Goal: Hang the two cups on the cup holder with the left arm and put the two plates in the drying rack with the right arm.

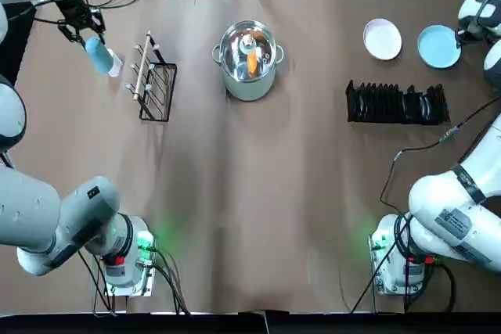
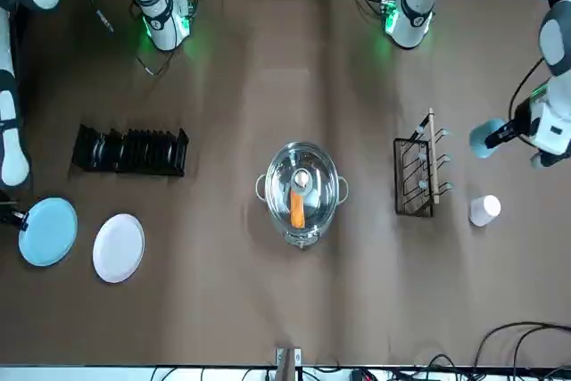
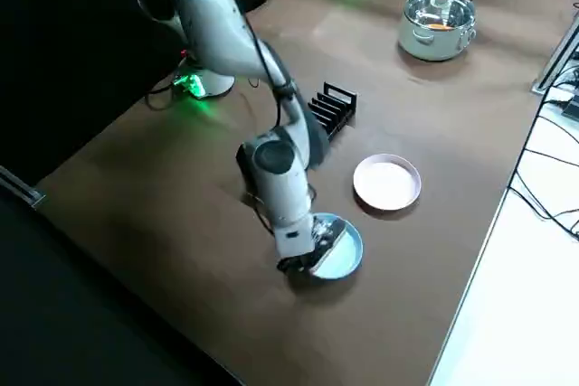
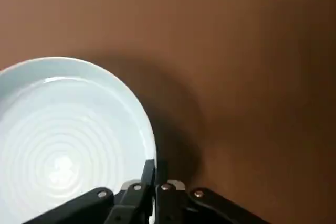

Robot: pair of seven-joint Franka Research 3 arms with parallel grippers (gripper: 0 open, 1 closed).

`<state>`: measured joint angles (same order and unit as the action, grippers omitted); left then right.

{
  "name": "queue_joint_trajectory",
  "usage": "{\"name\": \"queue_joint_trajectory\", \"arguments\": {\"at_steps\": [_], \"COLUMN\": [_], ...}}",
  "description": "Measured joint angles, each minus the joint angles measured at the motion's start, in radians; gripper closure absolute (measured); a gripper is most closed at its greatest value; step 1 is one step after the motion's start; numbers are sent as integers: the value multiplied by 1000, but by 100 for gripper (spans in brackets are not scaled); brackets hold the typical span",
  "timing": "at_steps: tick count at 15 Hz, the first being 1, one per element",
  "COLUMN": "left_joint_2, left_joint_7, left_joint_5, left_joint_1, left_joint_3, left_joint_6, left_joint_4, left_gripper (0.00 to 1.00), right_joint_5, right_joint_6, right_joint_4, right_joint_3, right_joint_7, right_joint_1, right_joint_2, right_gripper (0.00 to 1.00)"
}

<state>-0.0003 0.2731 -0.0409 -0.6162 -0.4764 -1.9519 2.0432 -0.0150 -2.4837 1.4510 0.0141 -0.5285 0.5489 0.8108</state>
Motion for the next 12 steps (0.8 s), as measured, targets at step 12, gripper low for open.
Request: {"name": "queue_joint_trajectory", "arguments": {"at_steps": [12], "left_joint_2": [91], "left_joint_7": [159], "left_joint_5": [0], "left_joint_1": [62], "left_joint_3": [-45], "left_joint_6": [-66], "left_joint_4": [-2], "left_gripper": [37], "right_joint_5": [-383], "right_joint_6": [723], "right_joint_4": [-7], "right_joint_3": [0], "right_joint_7": [12], "right_joint_1": [-291], "right_joint_2": [-348], "right_gripper": [97]}}
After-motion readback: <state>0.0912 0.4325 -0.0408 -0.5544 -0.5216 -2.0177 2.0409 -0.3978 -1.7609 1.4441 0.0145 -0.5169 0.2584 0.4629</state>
